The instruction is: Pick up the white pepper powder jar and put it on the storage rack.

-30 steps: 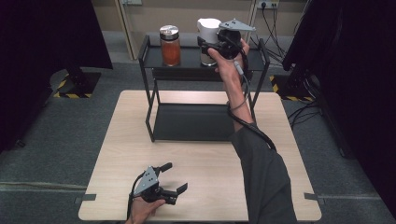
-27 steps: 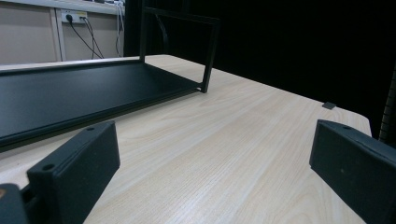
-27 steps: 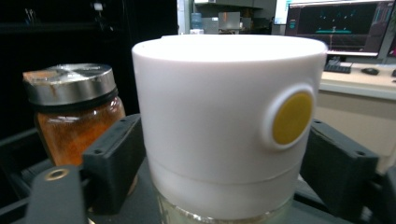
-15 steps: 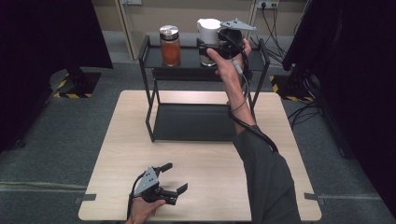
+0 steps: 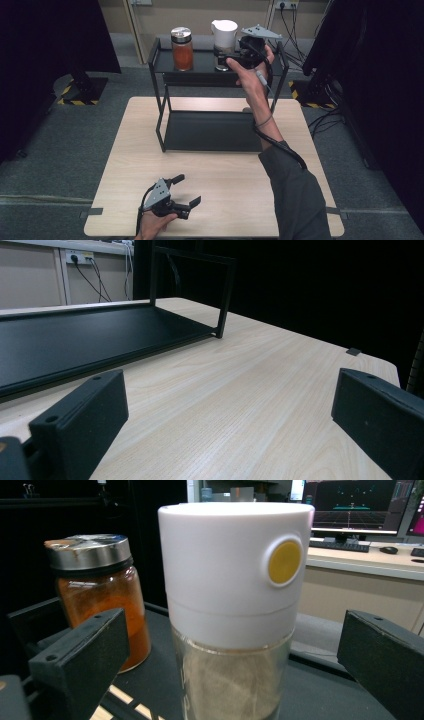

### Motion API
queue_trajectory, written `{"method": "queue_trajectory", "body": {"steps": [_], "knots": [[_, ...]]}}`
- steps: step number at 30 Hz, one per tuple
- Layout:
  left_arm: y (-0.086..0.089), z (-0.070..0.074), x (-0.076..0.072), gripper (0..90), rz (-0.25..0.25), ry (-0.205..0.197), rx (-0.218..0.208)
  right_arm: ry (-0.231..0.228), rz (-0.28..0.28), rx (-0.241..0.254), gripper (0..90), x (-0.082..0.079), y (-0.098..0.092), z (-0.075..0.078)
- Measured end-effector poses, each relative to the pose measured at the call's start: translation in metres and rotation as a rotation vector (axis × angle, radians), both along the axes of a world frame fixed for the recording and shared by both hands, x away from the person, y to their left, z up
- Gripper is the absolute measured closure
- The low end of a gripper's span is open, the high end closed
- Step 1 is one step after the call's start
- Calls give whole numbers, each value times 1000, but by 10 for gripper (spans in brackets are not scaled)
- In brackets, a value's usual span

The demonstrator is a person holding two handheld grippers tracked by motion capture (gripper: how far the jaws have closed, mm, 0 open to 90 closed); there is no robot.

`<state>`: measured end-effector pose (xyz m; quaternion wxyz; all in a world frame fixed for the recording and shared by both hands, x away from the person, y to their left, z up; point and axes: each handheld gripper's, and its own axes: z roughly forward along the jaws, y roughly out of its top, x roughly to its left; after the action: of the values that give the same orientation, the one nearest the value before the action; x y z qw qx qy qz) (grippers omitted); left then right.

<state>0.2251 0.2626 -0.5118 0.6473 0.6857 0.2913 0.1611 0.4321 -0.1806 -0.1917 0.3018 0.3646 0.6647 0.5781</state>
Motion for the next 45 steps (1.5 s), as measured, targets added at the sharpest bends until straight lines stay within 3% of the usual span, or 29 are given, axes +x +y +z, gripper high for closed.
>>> {"method": "queue_trajectory", "body": {"steps": [14,31,45], "knots": [[0,0,0,9,3,-2,2,-9,57,23,6,-11,-27,-12],[0,0,0,9,7,-1,4,-55,173,64,4,-37,-57,-44],[-1,0,0,9,14,0,1,-64,242,85,4,-58,-76,-79]]}}
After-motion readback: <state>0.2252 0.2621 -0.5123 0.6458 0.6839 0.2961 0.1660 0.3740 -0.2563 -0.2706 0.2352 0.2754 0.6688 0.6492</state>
